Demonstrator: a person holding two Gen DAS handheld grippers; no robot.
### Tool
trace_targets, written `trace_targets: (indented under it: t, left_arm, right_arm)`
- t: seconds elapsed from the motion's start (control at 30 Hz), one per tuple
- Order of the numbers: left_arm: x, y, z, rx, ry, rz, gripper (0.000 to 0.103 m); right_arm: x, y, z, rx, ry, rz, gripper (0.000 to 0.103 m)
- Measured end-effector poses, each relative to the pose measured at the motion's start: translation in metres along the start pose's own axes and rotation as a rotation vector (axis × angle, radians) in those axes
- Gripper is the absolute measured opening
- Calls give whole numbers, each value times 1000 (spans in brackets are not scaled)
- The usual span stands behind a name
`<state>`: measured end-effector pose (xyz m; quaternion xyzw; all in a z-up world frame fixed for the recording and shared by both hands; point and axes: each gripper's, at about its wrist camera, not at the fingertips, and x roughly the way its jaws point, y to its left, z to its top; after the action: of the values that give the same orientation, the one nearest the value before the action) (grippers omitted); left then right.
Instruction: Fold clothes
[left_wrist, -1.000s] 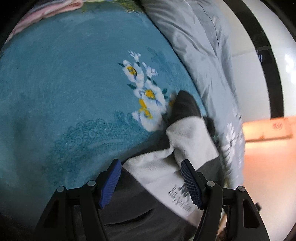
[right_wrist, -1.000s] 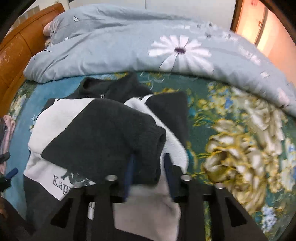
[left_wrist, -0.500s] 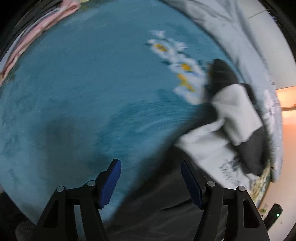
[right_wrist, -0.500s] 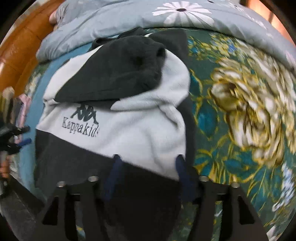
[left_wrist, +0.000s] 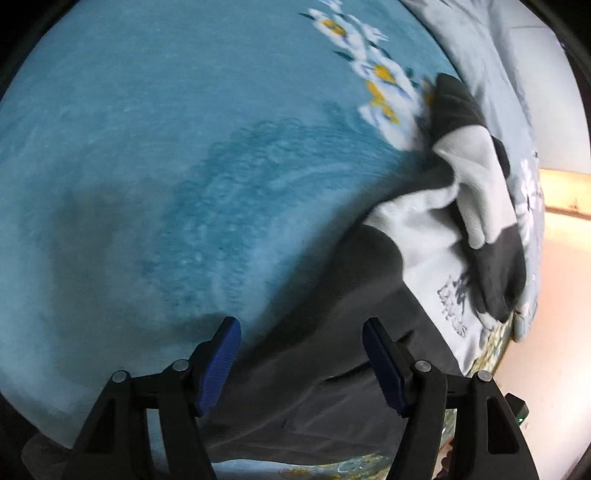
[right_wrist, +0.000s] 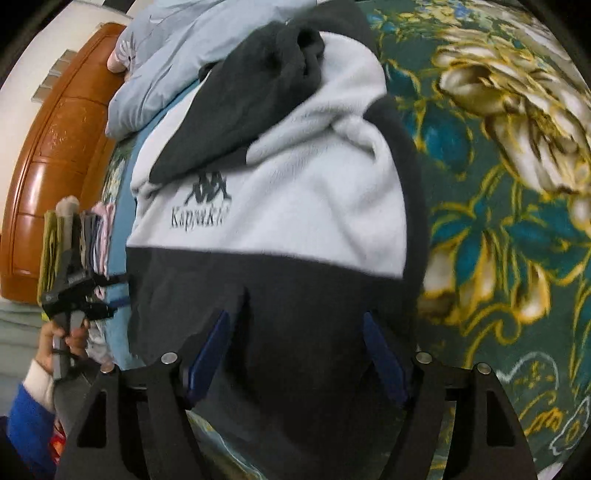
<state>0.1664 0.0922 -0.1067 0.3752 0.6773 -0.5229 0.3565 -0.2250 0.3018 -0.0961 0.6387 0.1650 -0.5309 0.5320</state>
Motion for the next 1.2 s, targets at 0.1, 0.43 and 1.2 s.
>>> trace_targets:
  t: [0.1, 0.43, 1.2]
  left_arm:
    - [5, -1, 1, 10, 17, 22, 72]
    - [6, 1, 6, 19, 10, 124, 72]
    - [-19, 23, 2, -22, -13, 54, 9]
  right_arm:
    - [-18, -14, -6, 23, -32, 32, 75]
    - [-26, -58, -27, 180, -86, 0, 75]
    - [0, -14, -39, 238, 10, 327, 9]
